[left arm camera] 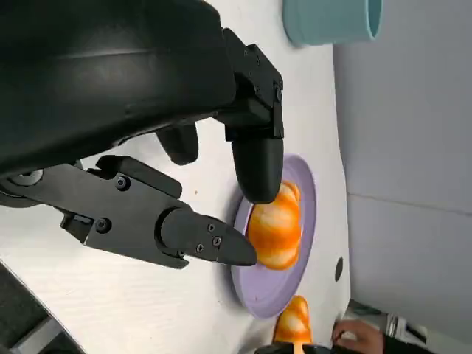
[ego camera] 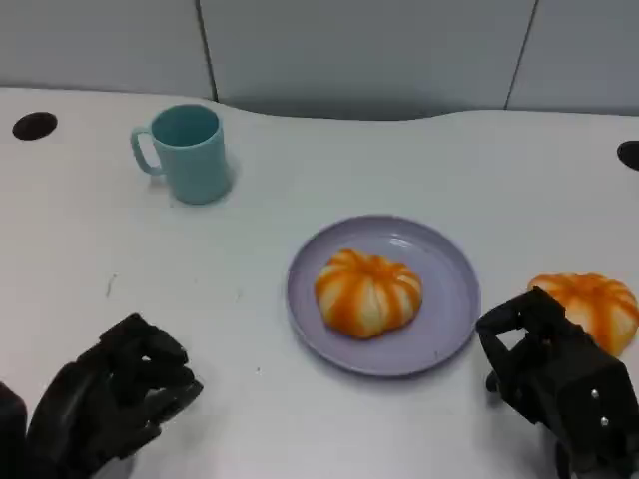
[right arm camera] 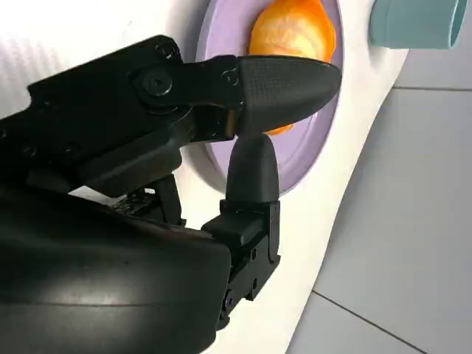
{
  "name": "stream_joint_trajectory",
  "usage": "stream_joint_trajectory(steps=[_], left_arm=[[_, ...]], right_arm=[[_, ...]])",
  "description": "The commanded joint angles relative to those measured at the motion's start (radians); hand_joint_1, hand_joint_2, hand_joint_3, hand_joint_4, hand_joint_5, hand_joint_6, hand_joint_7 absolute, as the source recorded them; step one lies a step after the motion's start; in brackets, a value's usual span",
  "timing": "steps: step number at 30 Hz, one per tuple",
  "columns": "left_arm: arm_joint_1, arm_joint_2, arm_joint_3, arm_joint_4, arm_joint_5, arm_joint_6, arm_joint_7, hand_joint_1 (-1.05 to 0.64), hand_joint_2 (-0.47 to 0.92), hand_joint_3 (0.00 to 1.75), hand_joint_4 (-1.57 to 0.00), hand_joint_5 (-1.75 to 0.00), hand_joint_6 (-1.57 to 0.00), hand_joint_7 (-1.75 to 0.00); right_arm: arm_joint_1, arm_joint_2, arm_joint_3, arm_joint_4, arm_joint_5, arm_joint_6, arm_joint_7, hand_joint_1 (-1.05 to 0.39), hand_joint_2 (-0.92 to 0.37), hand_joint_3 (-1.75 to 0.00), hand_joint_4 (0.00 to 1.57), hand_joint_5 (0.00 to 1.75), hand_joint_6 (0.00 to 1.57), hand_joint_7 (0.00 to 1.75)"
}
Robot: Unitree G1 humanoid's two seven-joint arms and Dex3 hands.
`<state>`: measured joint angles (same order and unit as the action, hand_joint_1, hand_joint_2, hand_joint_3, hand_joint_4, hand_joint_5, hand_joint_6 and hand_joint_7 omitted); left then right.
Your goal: Grasp the bread from the table and place it into the plate.
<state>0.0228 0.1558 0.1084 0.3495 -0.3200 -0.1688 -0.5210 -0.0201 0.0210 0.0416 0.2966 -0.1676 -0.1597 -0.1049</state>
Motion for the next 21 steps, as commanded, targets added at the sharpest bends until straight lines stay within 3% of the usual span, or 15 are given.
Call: stream_joint_trajectory(steps=[1, 9, 21], left_arm=[[0.02, -0.004, 0.016, 0.012, 0.007, -0.015, 0.007, -0.33, 0.92, 0.08, -0.6, -1.75, -0.41, -1.75], [0.005, -0.007, 0.017, 0.066, 0.026, -0.043, 0.003, -0.34, 0.92, 0.11, -0.54, -1.75, -0.38, -1.75], [-0.027, -0.025, 0.017, 0.111, 0.065, -0.084, 0.038, -0.33, 0.92, 0.11, -0.58, -1.75, -0.39, -1.75]], right_arm=[[0.003, -0.022, -0.011, -0.001, 0.012, -0.002, 0.006, -0.28, -0.92, -0.44, 0.62, 1.75, 0.39, 1.63], [-0.007, -0.029, -0.022, 0.02, 0.02, -0.02, 0.013, -0.28, -0.92, -0.44, 0.61, 1.75, 0.39, 1.63], [-0.041, -0.044, -0.054, 0.115, 0.055, -0.116, 0.016, -0.25, -0.92, -0.45, 0.67, 1.75, 0.41, 1.62]])
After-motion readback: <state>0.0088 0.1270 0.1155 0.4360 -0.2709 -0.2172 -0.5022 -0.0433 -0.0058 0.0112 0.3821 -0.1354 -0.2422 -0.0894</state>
